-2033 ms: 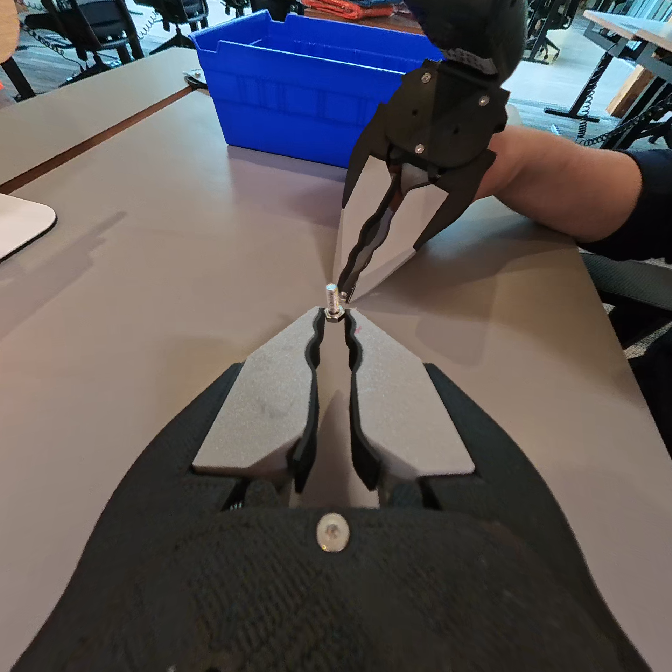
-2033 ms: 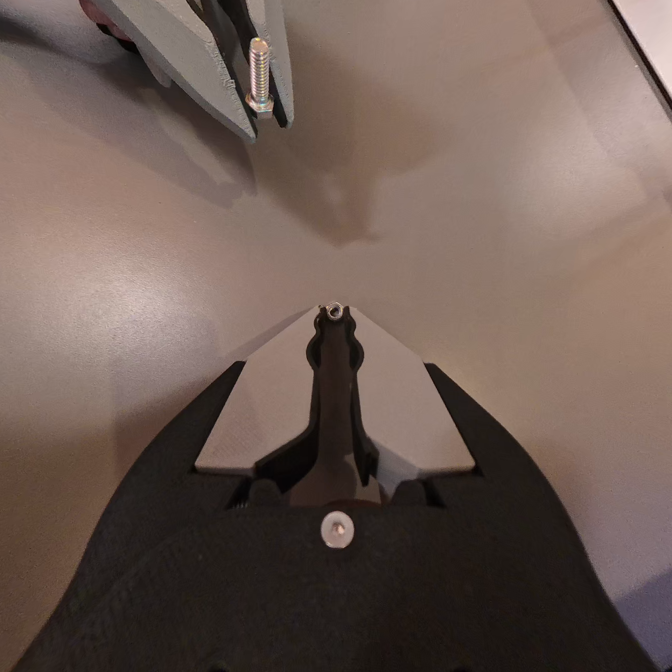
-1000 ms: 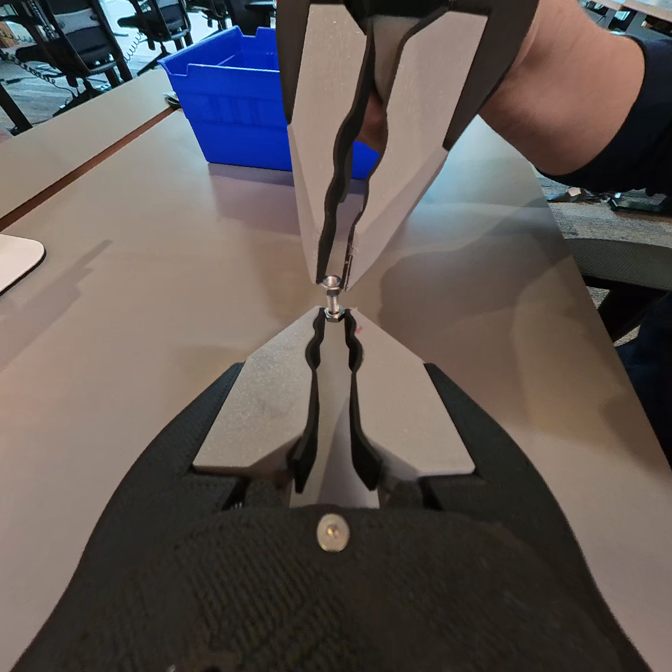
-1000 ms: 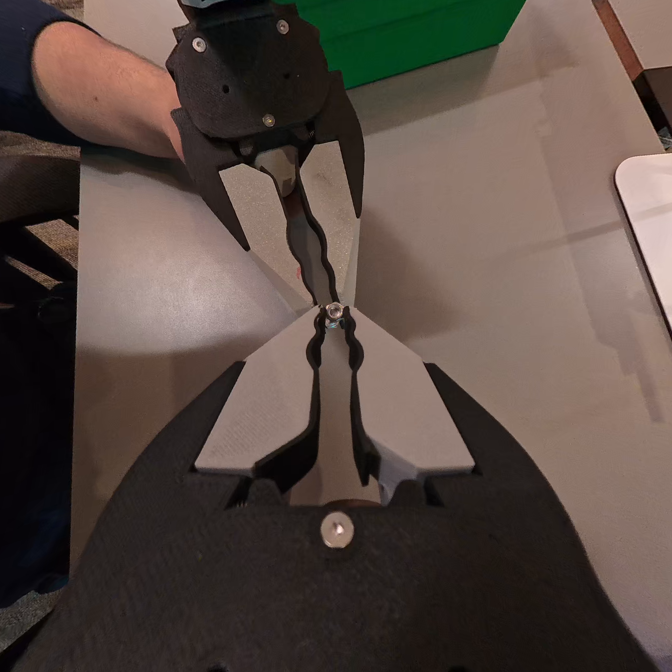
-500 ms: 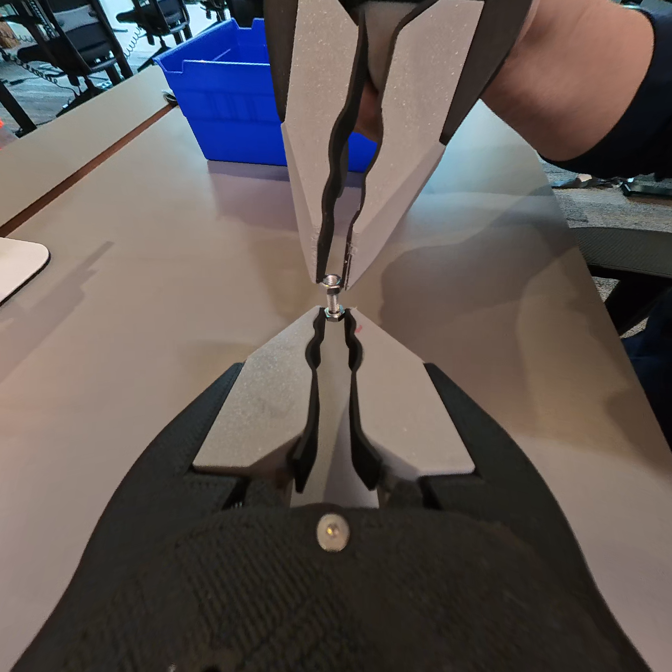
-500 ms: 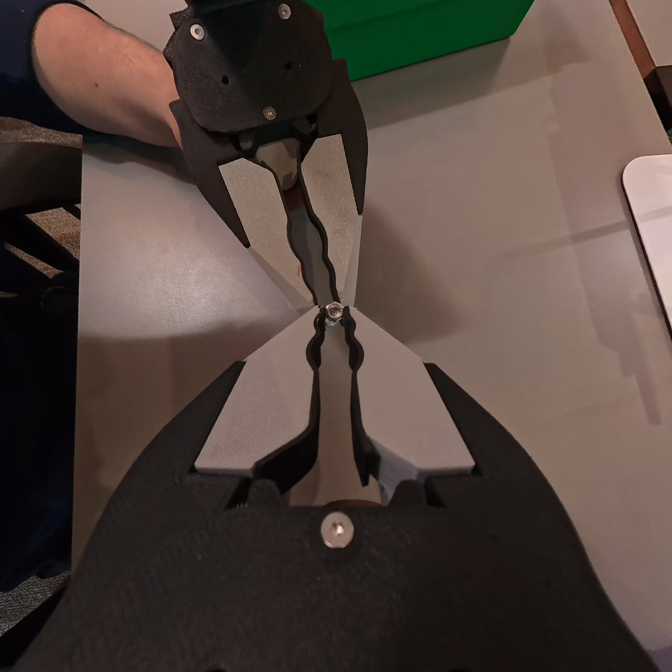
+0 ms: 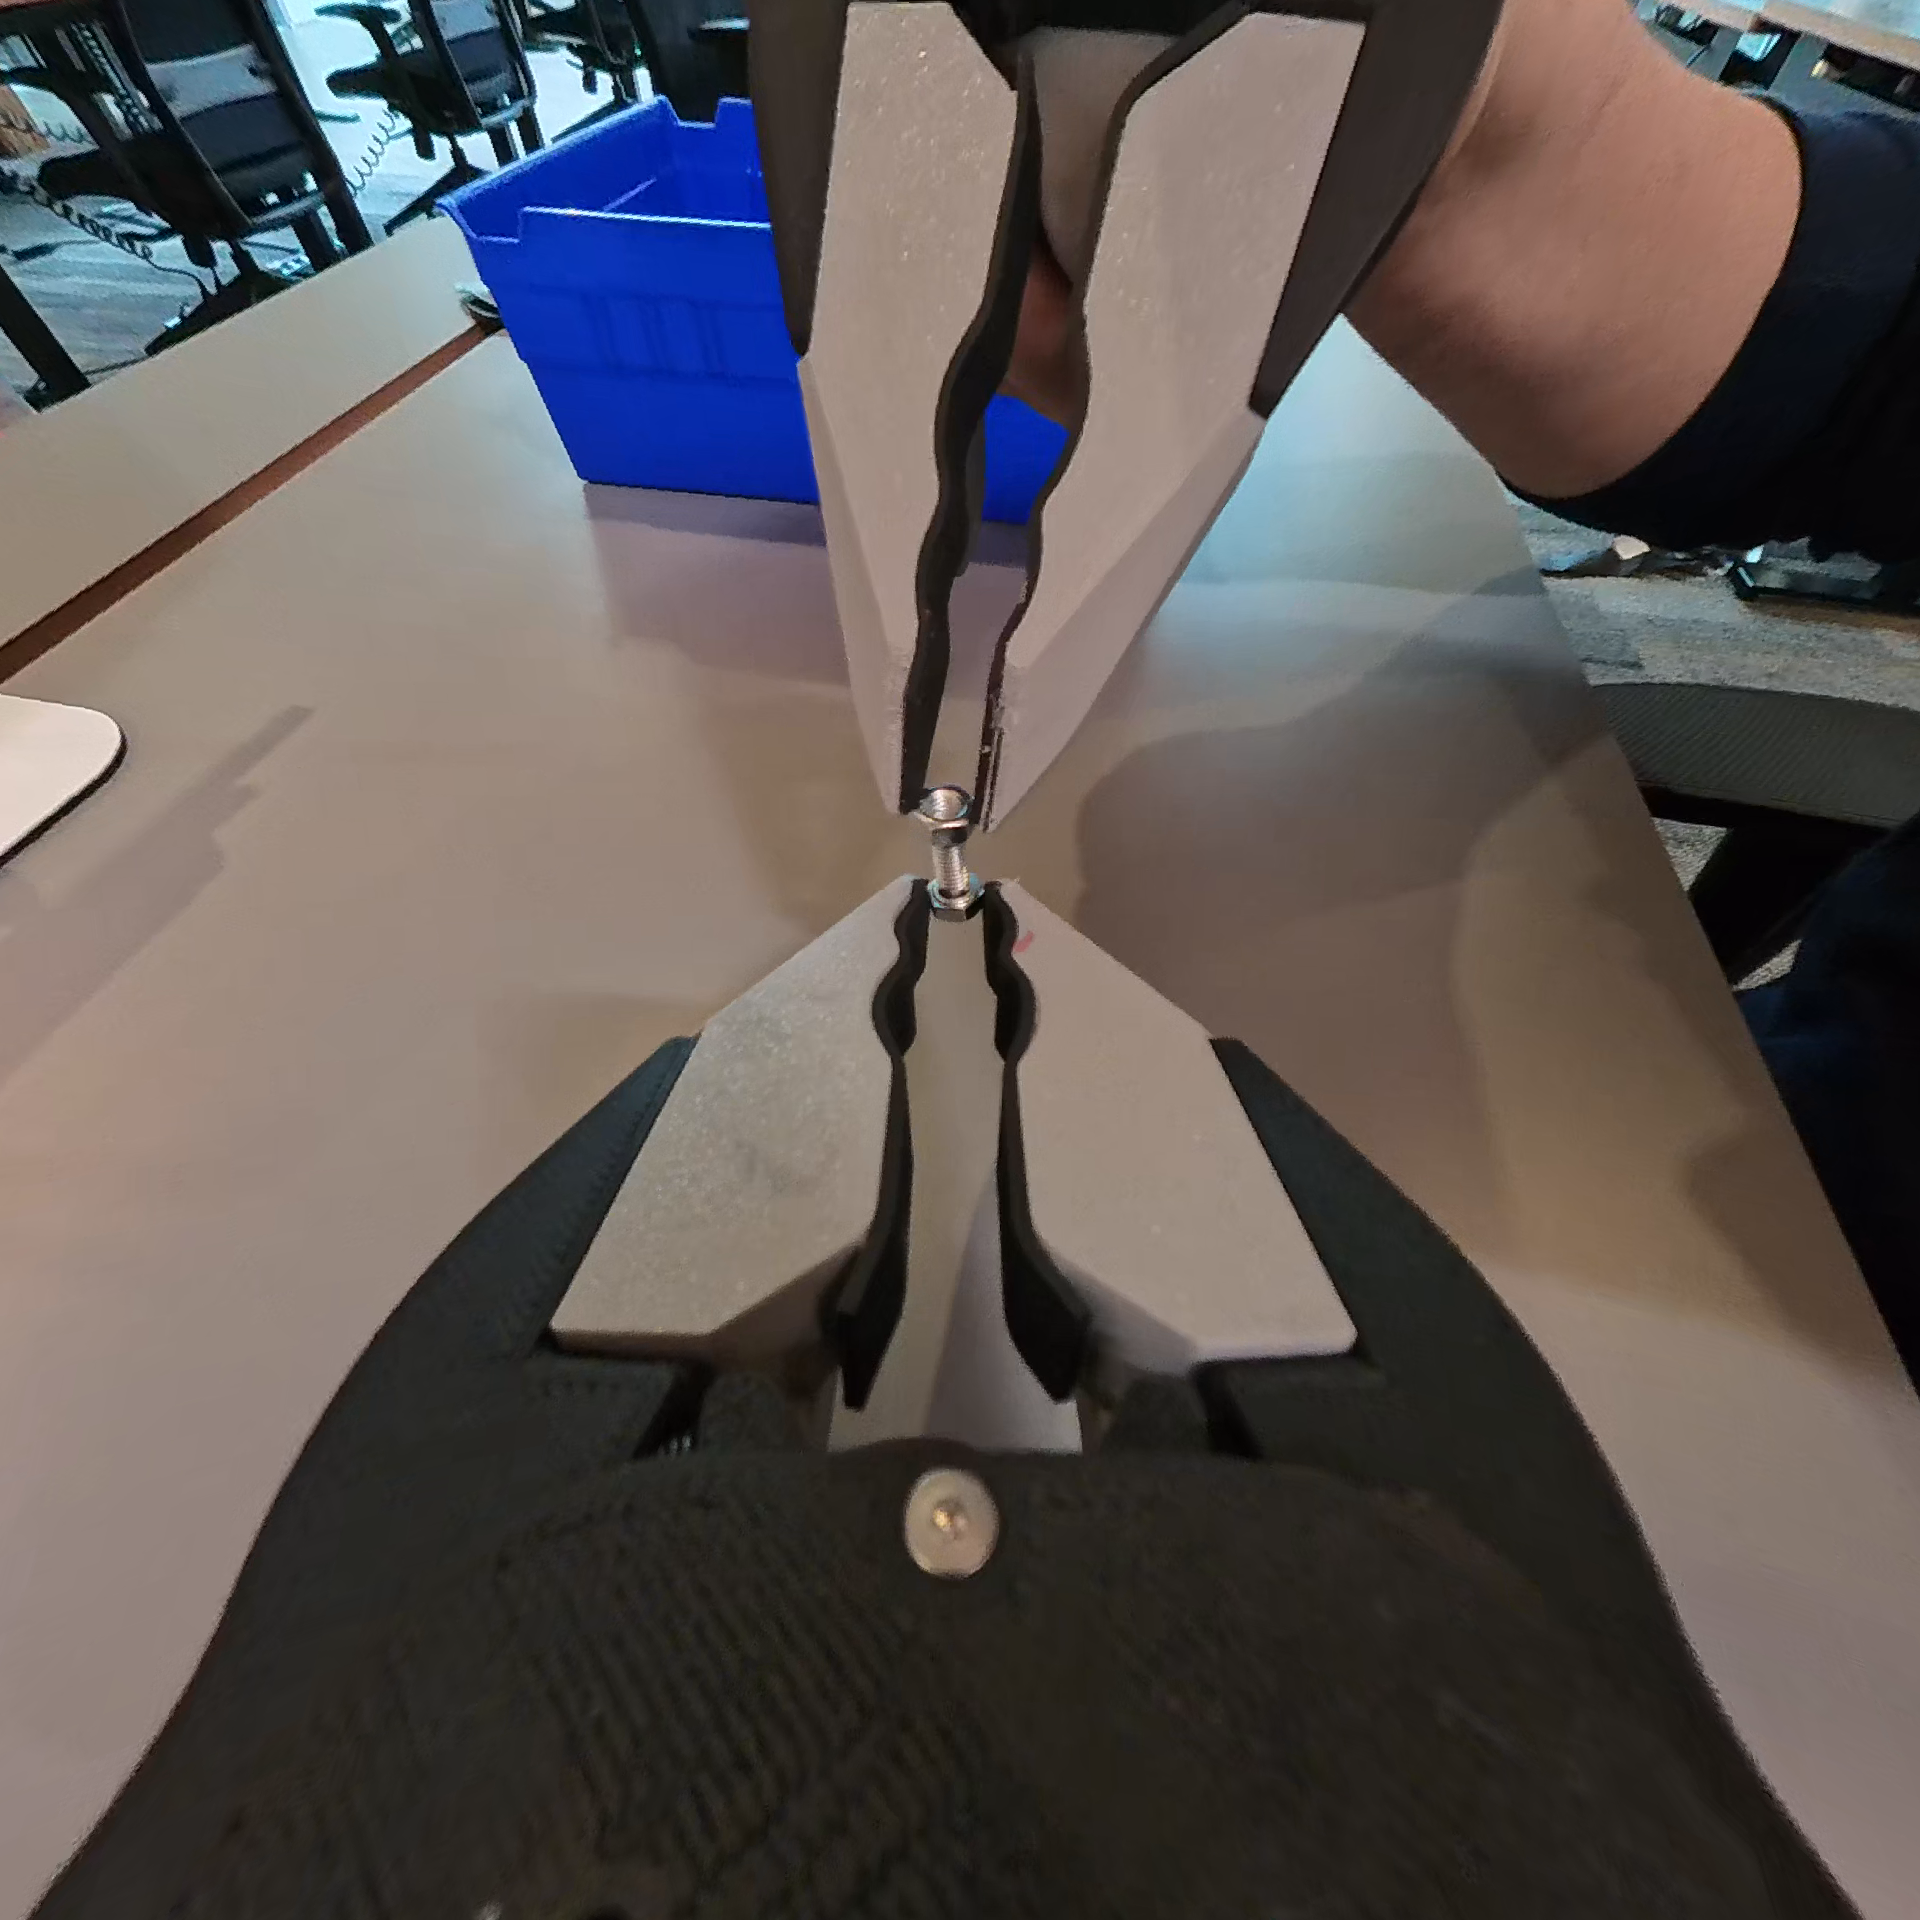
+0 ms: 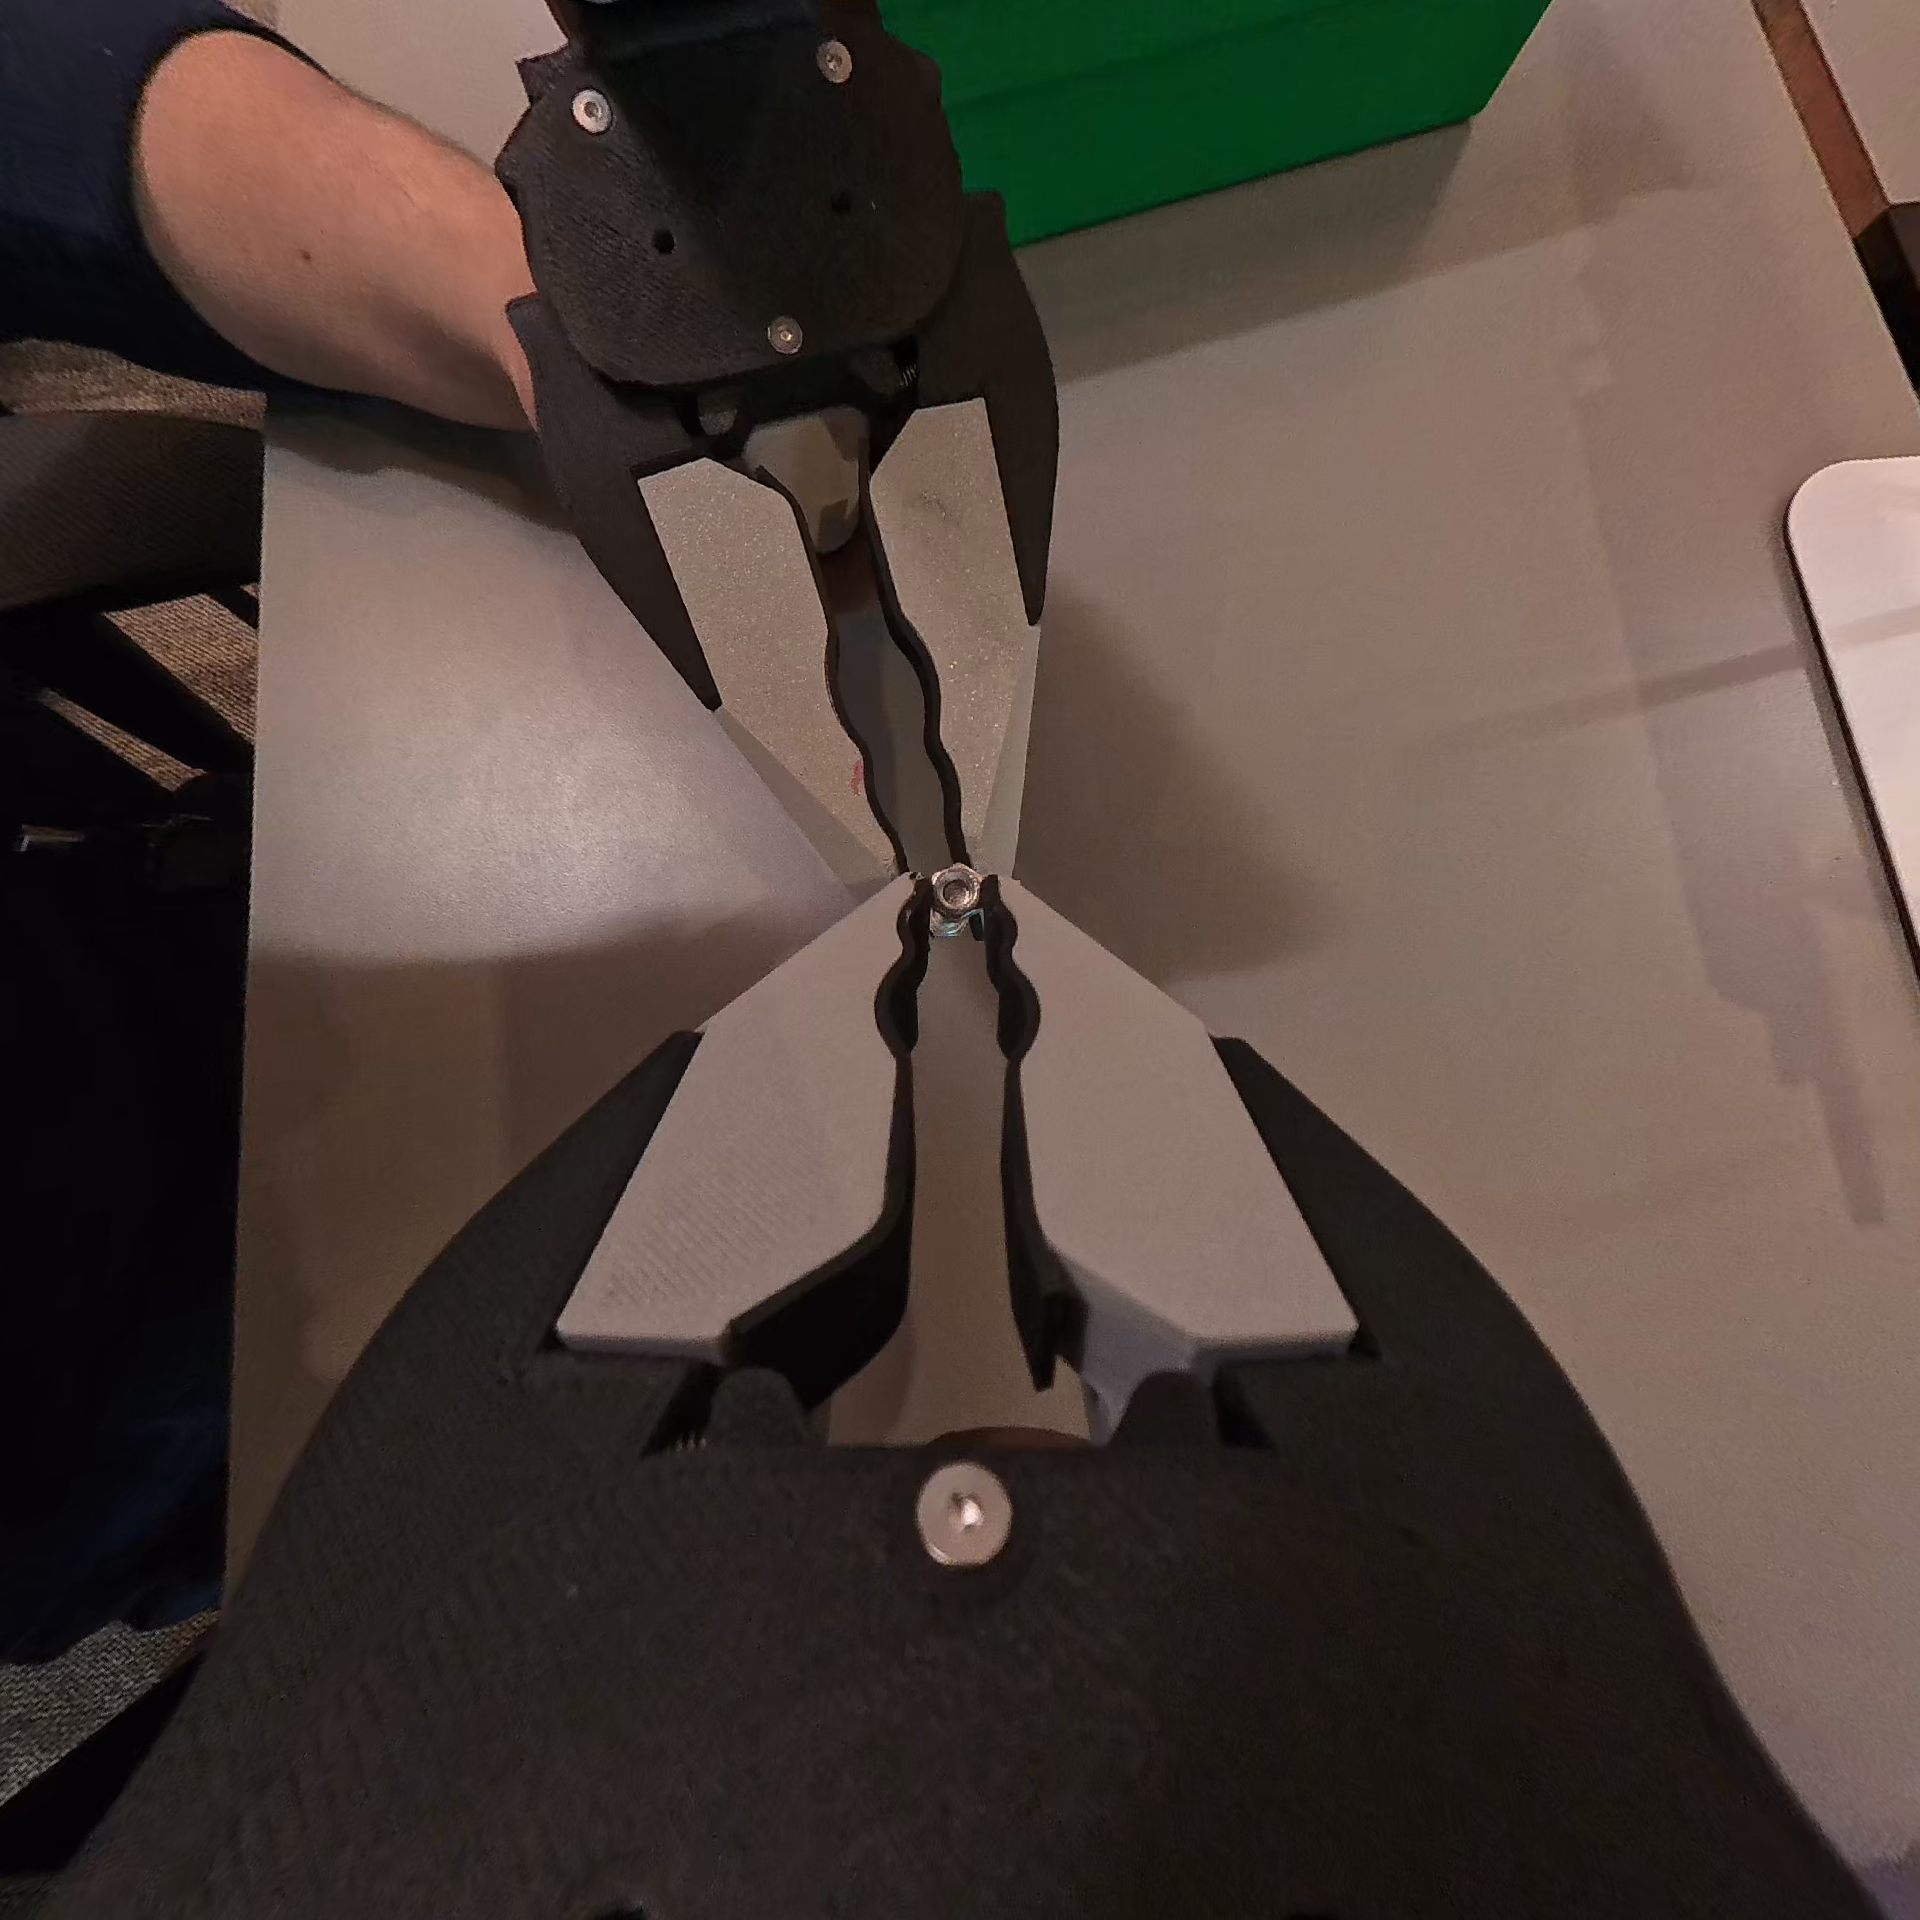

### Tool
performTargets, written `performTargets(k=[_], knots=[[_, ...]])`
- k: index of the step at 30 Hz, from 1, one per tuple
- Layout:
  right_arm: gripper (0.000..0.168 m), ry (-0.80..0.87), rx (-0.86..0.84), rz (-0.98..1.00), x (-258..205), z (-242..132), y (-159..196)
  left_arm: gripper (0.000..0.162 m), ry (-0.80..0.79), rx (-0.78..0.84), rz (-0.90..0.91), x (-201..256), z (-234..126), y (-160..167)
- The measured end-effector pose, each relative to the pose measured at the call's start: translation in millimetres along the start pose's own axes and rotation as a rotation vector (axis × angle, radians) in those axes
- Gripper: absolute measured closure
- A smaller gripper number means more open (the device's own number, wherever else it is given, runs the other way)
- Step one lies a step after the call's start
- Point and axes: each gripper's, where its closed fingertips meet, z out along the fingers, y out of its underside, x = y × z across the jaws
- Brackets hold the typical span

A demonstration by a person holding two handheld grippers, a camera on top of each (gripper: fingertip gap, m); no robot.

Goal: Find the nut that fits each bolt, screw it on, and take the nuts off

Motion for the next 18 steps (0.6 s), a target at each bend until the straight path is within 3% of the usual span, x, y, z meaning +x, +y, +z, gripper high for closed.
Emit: performTargets(k=[18], knots=[[0.157, -0.001, 0.021, 0.007, 1.3, -2.2, -2.2, 0.154, 0.003, 0.013, -0.002, 0.7, -1.1, -3.0]])
